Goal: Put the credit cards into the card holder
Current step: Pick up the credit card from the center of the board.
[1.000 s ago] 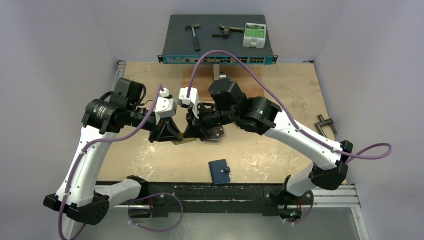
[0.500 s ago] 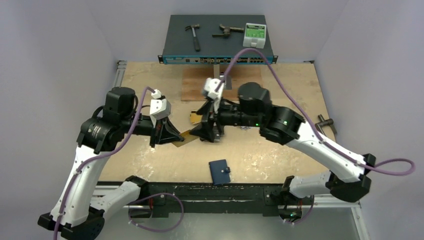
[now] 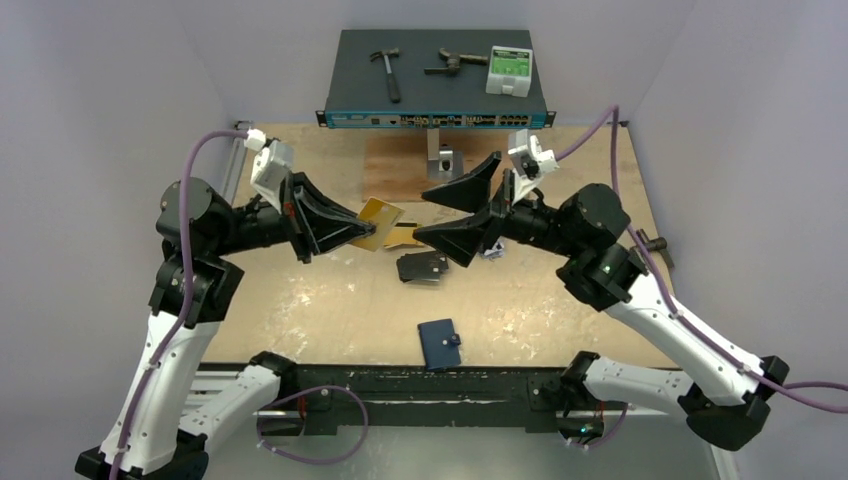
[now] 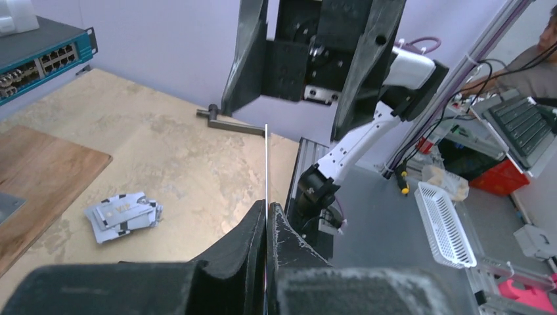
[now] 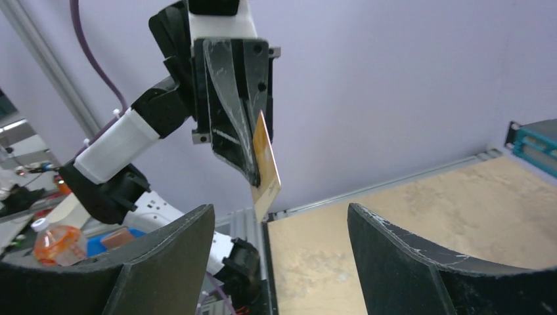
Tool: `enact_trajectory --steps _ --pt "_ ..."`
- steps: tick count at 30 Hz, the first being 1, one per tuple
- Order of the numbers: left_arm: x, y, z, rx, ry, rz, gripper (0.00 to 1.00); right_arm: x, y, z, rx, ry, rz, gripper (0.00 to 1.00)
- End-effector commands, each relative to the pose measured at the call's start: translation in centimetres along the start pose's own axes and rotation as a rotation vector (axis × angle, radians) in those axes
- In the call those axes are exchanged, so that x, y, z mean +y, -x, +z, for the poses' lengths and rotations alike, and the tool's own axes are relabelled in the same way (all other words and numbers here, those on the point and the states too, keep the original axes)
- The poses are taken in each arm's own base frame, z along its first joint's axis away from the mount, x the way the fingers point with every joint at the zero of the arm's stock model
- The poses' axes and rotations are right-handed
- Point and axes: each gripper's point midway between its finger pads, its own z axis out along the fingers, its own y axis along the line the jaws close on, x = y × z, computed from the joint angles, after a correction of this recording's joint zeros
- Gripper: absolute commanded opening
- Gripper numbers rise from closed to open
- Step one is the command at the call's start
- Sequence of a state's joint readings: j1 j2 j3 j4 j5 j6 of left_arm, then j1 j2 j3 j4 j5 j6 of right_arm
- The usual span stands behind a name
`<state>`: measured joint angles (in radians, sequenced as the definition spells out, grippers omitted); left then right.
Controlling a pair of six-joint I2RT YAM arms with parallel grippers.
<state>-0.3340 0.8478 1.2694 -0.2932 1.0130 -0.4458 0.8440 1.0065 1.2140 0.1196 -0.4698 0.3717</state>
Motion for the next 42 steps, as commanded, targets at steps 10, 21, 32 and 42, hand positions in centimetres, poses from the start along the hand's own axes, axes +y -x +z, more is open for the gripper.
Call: enact_trajectory --steps 10,21,32,42 --pt "-1.4 5.1 0.4 -0.159 -0.025 -0.057 0.00 3.3 2.3 2.6 -0.189 0.297 0.163 0.71" --pt "-1.1 4.7 0.3 -0.164 -0.013 -0.076 0.00 3.1 2.0 3.9 -0.208 0.356 0.244 0.34" --pt "-0.4 4.9 0.6 -0.182 -0.002 -0.082 0.00 3.3 1.7 4.7 -0.214 0.388 0.269 0.15" --pt "0.5 4.4 0.7 -0.183 0.029 -0.096 0.11 2.9 0.9 5.7 -0.188 0.361 0.258 0.00"
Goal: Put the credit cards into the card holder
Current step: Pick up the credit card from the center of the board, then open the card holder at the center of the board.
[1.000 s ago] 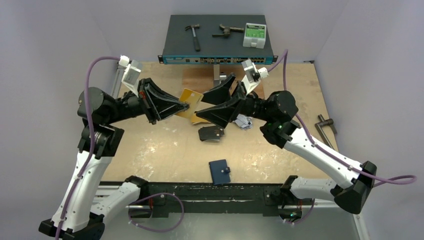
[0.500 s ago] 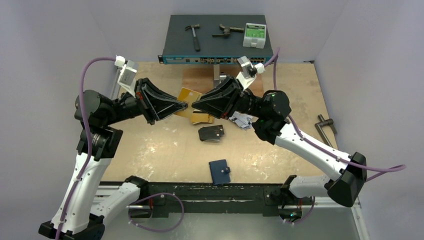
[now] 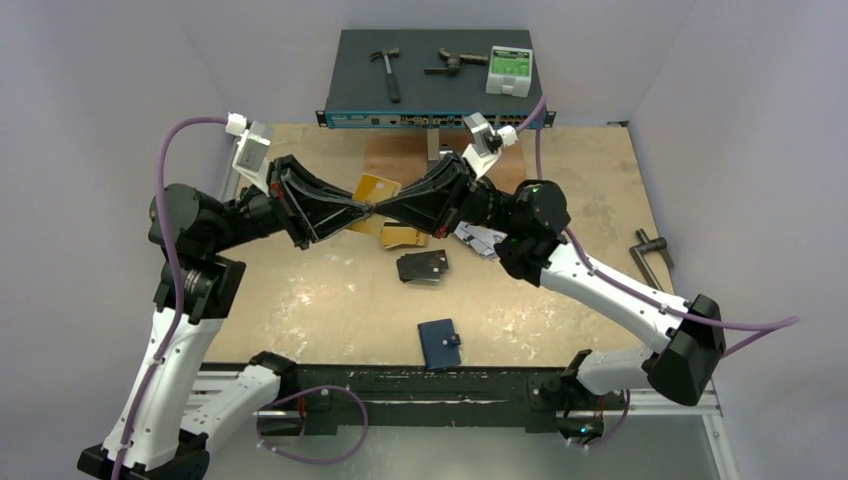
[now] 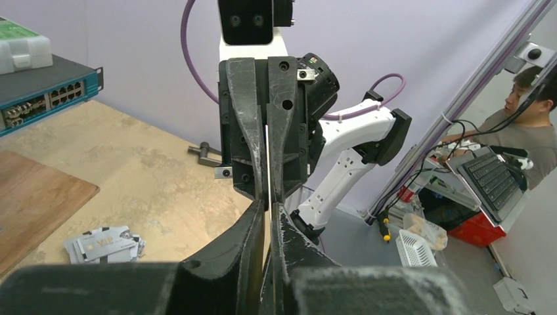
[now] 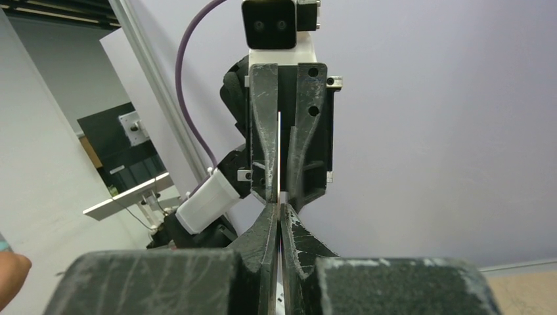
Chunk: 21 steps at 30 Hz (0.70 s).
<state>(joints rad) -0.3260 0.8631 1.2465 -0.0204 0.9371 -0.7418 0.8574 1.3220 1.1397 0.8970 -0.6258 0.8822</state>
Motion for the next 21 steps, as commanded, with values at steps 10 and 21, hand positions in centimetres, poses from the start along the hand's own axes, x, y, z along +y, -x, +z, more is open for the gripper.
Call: enact_trajectory --steps 10,21 --pt "4.3 -4.5 -2.6 0.107 0.225 0.065 0.78 -4.8 -3.0 -5.9 0.215 -0.408 -0.056 0.00" --pt "10.2 -21.9 -7.5 0.609 0.108 0.347 0.88 -13.4 -17.8 -22.9 0.593 -1.104 0.197 0.00"
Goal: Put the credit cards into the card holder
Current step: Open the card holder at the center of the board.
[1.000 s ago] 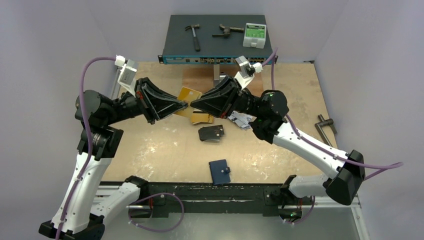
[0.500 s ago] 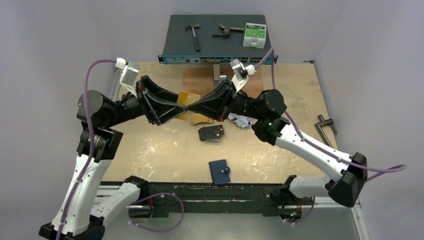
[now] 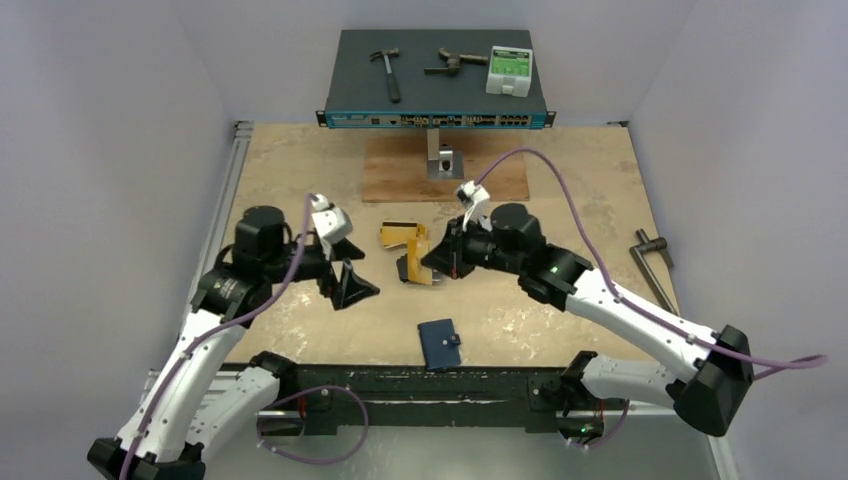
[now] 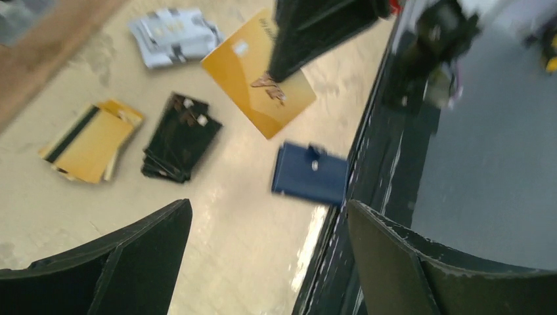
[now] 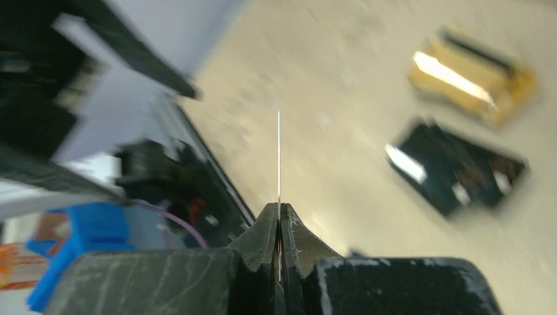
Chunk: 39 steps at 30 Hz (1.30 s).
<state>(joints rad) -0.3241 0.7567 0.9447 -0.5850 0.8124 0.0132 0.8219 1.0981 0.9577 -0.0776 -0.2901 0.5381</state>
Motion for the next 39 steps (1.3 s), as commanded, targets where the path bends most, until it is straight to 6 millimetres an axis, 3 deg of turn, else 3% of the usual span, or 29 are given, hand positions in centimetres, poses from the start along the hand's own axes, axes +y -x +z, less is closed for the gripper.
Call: enact_trajectory --steps 1,9,14,21,29,39 --pt "-0.9 -6.4 1.3 0.196 -0.146 0.290 0.90 -7.4 -8.8 -0.9 0.223 -0.294 0.108 0.00" --pt "-1.0 -11.5 5.0 0.372 -0.276 0.588 0.93 -9.9 -16.4 -2.8 0.358 -0.356 0.211 0.00" --pt "-0.2 -13.0 7.0 0.415 -0.321 0.725 0.93 -10.3 -19.2 -3.5 0.402 -0.396 0.203 0.00" --pt "-0.3 -13.7 10.0 0.413 -0.387 0.786 0.88 -9.8 -19.7 -4.8 0.396 -0.468 0.181 0.00" --pt "-1.1 -15.1 11.8 0.473 -0.482 0.860 0.76 -11.2 -20.0 -6.3 0.382 -0.568 0.174 0.00" --pt "-1.3 -16.3 13.2 0.499 -0.516 0.883 0.75 -11.1 -19.6 -6.2 0.363 -0.558 0.157 0.00"
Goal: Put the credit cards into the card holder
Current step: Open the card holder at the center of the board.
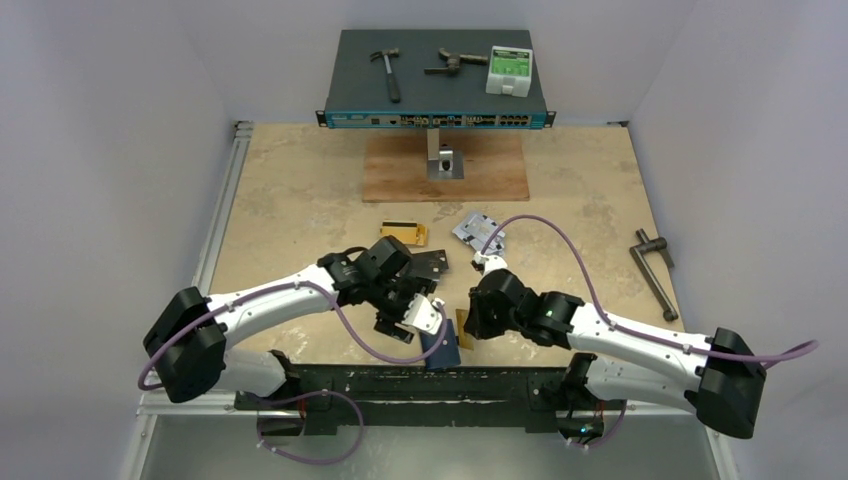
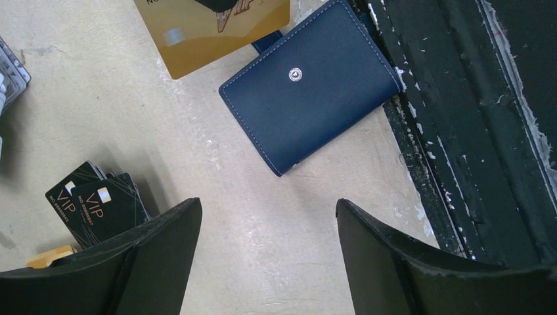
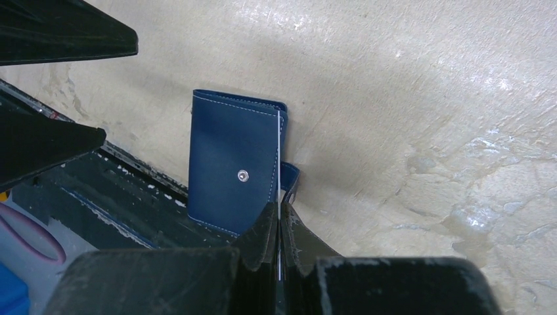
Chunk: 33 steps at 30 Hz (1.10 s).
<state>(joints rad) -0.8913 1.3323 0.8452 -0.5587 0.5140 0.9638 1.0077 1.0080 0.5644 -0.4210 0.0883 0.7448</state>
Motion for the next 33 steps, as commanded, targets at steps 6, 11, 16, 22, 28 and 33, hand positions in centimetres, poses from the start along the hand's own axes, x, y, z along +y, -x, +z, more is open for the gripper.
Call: enact_trajectory --steps 6,11,16,22,28,33 --pt "1.6 1.6 1.2 -0.016 0.046 0.164 0.72 0.8 -0.1 0.8 -0.012 0.047 0.025 0.00" --pt "1.5 1.7 1.9 -0.006 0.063 0.261 0.66 1.1 -0.7 0.9 -0.010 0.090 0.052 0.00" --pt "0.6 1.2 2.7 0.016 0.057 0.346 0.64 1.3 -1.0 0.6 -0.015 0.113 0.087 0.00" --pt "0.5 0.4 3.6 0.047 0.111 0.410 0.62 3.1 -0.6 0.5 -0.039 0.223 0.131 0.00" --pt "1.4 0.8 3.2 0.054 0.177 0.425 0.62 4.9 0.4 -0.5 -0.073 0.329 0.104 0.00" --pt "1.4 0.6 3.0 0.050 0.204 0.445 0.62 5.6 0.6 -0.6 -0.070 0.373 0.095 0.00"
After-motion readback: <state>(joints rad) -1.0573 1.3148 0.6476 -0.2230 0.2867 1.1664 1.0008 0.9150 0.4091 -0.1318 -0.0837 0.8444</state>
